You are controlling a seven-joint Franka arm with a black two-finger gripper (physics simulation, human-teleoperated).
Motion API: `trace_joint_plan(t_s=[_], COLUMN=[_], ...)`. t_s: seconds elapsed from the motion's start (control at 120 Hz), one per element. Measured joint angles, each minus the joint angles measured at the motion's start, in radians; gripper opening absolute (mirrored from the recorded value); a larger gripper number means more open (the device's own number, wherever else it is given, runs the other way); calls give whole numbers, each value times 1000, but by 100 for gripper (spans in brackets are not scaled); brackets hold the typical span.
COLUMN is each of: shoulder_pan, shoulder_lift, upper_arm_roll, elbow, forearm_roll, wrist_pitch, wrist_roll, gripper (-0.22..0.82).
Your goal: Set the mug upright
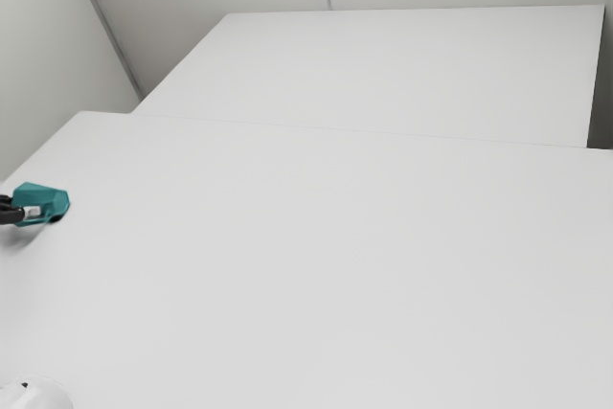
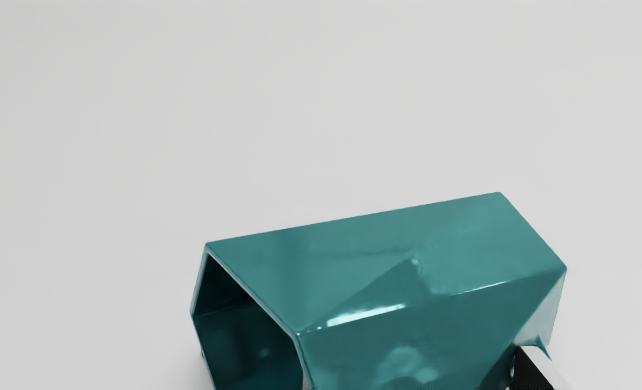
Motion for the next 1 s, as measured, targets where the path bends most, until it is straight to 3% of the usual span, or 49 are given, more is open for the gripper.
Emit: trace_joint_plan(t_s=[0.158,0.308,0.633,0.833,1.0], shoulder_pan=[-1,-13,-70,-180,-396], shoulder_lift=[-1,-9,-76,-276,-467], upper_arm_roll=[-10,-14,7,104,282], elbow=[4,7,-1,-155,-299], forearm_roll=[3,5,10,9,18], wrist_pitch=[13,26,53,77,89], wrist_roll=[2,4,-2,-43,-119], gripper=[5,-8,-16,-18,-18])
